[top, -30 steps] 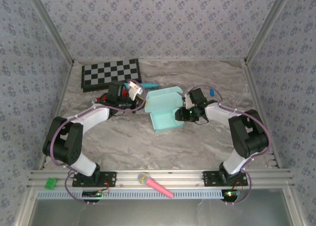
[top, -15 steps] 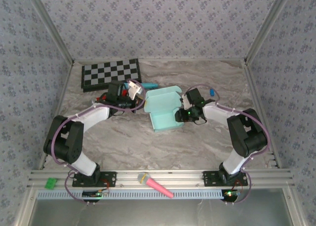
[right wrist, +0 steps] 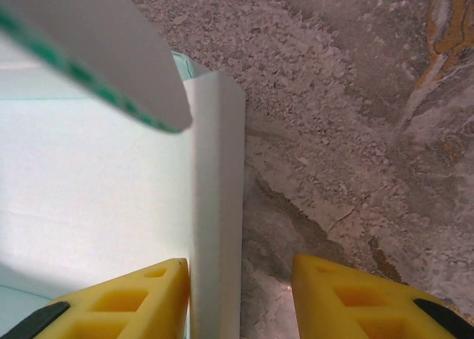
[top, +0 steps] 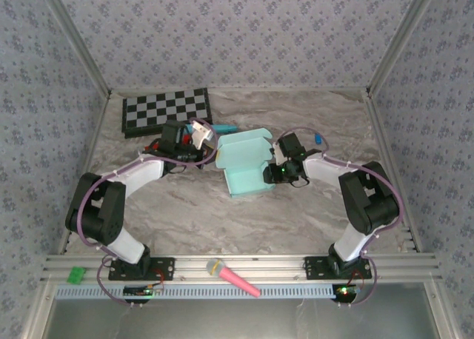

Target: Fold the paper box

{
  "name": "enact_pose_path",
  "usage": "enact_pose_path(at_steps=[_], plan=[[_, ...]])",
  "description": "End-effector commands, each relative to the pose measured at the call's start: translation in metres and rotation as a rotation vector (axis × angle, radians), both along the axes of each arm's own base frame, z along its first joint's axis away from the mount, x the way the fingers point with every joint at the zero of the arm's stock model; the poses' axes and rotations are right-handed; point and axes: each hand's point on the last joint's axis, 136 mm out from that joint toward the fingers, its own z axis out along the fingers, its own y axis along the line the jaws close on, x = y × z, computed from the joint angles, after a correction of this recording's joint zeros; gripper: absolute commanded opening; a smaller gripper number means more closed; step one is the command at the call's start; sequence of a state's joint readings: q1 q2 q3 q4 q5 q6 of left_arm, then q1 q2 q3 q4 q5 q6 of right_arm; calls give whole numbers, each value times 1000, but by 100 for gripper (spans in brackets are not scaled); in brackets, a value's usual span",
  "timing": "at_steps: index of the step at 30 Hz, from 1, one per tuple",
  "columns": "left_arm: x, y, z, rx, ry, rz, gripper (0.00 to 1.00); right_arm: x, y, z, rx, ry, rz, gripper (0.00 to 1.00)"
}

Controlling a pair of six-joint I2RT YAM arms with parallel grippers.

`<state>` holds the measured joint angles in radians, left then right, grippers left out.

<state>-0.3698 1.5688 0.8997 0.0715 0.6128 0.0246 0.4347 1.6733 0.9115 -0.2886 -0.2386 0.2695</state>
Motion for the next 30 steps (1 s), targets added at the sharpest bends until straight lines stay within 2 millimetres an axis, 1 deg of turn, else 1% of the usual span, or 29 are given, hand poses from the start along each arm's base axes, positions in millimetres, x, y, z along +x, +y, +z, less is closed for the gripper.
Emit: enact_pose_path(at_steps=[1, 7, 13, 20, 23, 25, 30], plan=[[8, 4, 2, -6, 5, 21, 0, -7, -10, -13, -70, 34, -23, 42], [8, 4, -1, -6, 14, 25, 0, -5, -13, -16, -69, 21, -74, 43], [8, 3, -2, -8, 20, 22, 0, -4, -12, -16, -80, 9, -69, 43], [8, 3, -1, -11, 21, 19, 0, -2, -15, -15, -126, -8, -69, 39], [8, 3, 0, -14, 23, 17, 0, -1, -15, -15, -146, -14, -67, 34], [9, 3, 0, -14, 23, 18, 0, -1, -16, -16, -166, -14, -69, 28], [9, 3, 0, -10, 24, 21, 0, -3, -21, -19, -236, -17, -78, 25]])
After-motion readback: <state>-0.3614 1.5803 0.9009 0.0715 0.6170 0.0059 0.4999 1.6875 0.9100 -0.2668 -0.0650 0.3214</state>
